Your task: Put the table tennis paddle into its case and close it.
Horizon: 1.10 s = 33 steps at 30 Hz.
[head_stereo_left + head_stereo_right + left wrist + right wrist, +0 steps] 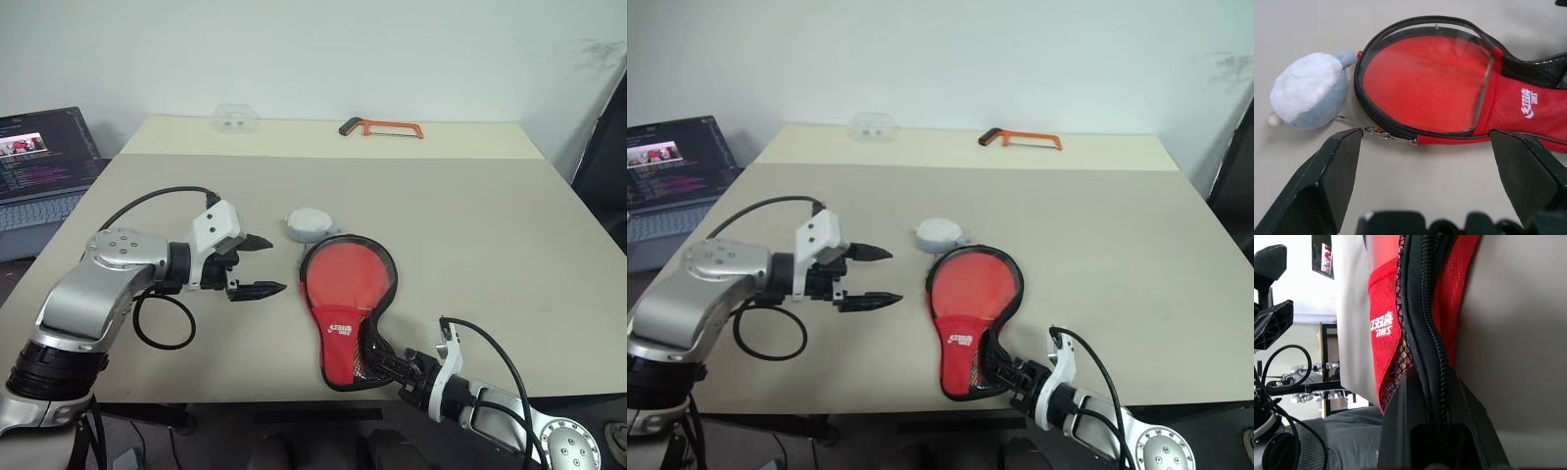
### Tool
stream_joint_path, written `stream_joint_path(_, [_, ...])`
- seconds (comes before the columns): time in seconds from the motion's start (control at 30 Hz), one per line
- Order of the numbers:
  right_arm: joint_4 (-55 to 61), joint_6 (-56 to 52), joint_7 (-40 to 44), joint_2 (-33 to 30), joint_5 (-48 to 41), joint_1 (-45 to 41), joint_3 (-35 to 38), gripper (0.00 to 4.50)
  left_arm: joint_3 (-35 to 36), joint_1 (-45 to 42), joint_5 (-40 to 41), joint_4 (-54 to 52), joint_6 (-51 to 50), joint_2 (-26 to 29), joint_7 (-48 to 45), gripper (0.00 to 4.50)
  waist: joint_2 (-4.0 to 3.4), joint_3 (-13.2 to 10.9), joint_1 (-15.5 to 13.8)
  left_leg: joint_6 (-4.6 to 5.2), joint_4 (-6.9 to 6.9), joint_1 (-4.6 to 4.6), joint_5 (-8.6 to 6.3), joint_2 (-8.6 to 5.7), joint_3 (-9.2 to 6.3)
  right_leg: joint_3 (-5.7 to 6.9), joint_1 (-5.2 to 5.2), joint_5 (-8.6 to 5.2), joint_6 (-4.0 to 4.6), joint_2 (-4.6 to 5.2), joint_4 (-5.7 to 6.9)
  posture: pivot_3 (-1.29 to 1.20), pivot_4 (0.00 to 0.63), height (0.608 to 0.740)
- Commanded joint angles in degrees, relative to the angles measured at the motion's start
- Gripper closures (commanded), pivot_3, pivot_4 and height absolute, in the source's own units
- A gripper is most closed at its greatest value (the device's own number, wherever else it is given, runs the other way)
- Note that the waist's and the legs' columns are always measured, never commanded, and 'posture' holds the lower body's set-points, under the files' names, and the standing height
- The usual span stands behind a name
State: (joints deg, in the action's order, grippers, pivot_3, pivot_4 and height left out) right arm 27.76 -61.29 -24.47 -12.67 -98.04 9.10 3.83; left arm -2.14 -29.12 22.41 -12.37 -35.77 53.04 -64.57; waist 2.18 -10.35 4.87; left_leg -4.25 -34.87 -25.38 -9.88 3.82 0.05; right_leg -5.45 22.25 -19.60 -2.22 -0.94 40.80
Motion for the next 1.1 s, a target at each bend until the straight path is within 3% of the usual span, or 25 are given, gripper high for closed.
stream_joint_path(0.03, [1.1, 1.8, 0.6, -1.8, -1.9, 1.2, -4.0, 4.47, 0.3, -1.5, -0.2, -0.2, 1.0, 0.2, -0.3, 0.0, 0.01, 0.0, 0.0, 0.0, 0.0, 0.0, 0.0, 0.0, -0.01, 0.01, 0.0, 0.0, 0.0, 0.0, 0.0, 0.0, 0.15, 0.74])
stream_joint_path(0.47, [2.4, 8.9, 2.3, -8.1, -4.5, 2.4, -9.4, 4.47, 0.6, -1.3, 0.2, -0.6, 0.6, 0.2, 0.0, 0.0, 0.02, 0.0, -0.1, 0.0, -0.04, 0.0, 0.0, 0.0, -0.01, 0.0, -0.01, 0.02, 0.04, 0.0, 0.06, 0.0, 0.15, 0.74])
stream_joint_path(0.63, [2.5, 9.7, 4.2, -10.5, 0.4, 0.6, -9.7, 4.47, 0.5, -1.4, 0.0, -0.3, 0.8, 0.1, 0.1, 0.0, 0.02, 0.0, -0.1, 0.0, -0.06, 0.0, 0.0, -0.01, -0.01, 0.01, -0.01, 0.04, 0.07, 0.0, 0.06, 0.0, 0.15, 0.74])
stream_joint_path(0.97, [2.4, 10.7, 6.9, -14.1, 0.1, -0.7, -9.1, 1.38, 0.3, -1.7, -0.6, 0.5, 1.5, -0.4, 0.3, 0.0, 0.03, 0.0, -0.2, 0.01, -0.1, 0.09, 0.01, -0.02, -0.03, 0.01, -0.11, 0.06, 0.08, 0.0, 0.11, 0.0, 0.15, 0.74])
stream_joint_path(1.1, [4.5, 7.3, 18.8, -25.4, 7.6, -1.3, -4.1, 0.05, 0.8, -3.0, -1.3, 2.5, 3.1, -2.2, 2.0, 0.0, 0.02, 0.0, -0.7, 0.02, -0.17, 0.23, 0.02, -0.09, 0.0, -0.02, -0.27, 0.06, 0.02, 0.06, 0.1, 0.0, 0.15, 0.74])
